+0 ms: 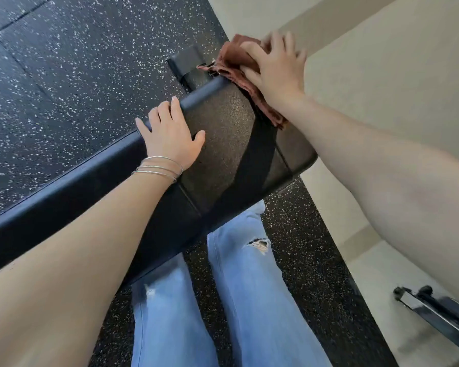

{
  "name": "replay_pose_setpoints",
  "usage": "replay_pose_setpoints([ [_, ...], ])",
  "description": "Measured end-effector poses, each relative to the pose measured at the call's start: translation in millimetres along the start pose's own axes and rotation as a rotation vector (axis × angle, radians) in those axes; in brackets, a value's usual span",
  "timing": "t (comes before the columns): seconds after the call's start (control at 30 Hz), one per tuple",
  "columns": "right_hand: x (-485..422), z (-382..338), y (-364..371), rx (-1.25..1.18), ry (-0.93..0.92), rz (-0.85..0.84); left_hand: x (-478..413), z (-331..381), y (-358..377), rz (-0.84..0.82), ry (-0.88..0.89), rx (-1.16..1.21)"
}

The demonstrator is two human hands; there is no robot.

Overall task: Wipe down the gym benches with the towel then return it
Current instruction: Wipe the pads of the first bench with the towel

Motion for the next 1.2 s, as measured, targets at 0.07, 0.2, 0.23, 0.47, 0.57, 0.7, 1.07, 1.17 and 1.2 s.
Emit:
replay_pose_setpoints([
  [0.07, 23.8, 24.4, 3.7, -0.035, 0.043, 0.072, -3.0, 7.4, -0.1, 0.007, -0.015, 0.003],
  [0.2, 121.7, 65.8, 15.3, -0.093, 0.066, 0.149, -10.4, 21.4, -0.7, 0.015, -0.032, 0.006],
  [0.23, 145.4, 70.1, 17.8, -0.093, 0.046, 0.142, -12.3, 24.5, -0.7, 0.013, -0.034, 0.009],
  [0.47, 105.9, 42.6, 14.5, -0.142, -0.060, 0.133, -8.8, 32.3, -2.3, 0.048, -0.054, 0.010],
  [0.57, 37.7, 18.4, 5.2, -0.127, -0.045, 0.103, -3.1, 35.5, -3.8, 0.070, -0.080, 0.008],
  [0.7, -1.3, -0.3, 3.5, -0.117, -0.035, 0.079, 4.4, 35.2, -6.1, 0.108, -0.102, -0.001],
  [1.07, 200.7, 69.3, 33.6, -0.171, -0.275, 0.161, 60.7, 27.4, 1.3, 0.103, -0.106, -0.055],
  [1.17, 228.4, 72.9, 33.7, -0.211, -0.190, 0.028, 90.1, 38.9, 7.9, 0.090, -0.050, -0.066],
  [1.2, 232.6, 71.0, 29.8, -0.207, -0.145, -0.015, 100.7, 42.2, 8.6, 0.082, -0.033, -0.067],
])
Point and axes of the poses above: each hand's wrist, its own x-axis away from the middle knuckle, its own y-axis out of the palm, z = x × y, the point moved 6 cm from there along -x, towards the middle knuckle, and after that the axes turned 12 degrees about z, right-handed, at the moved point
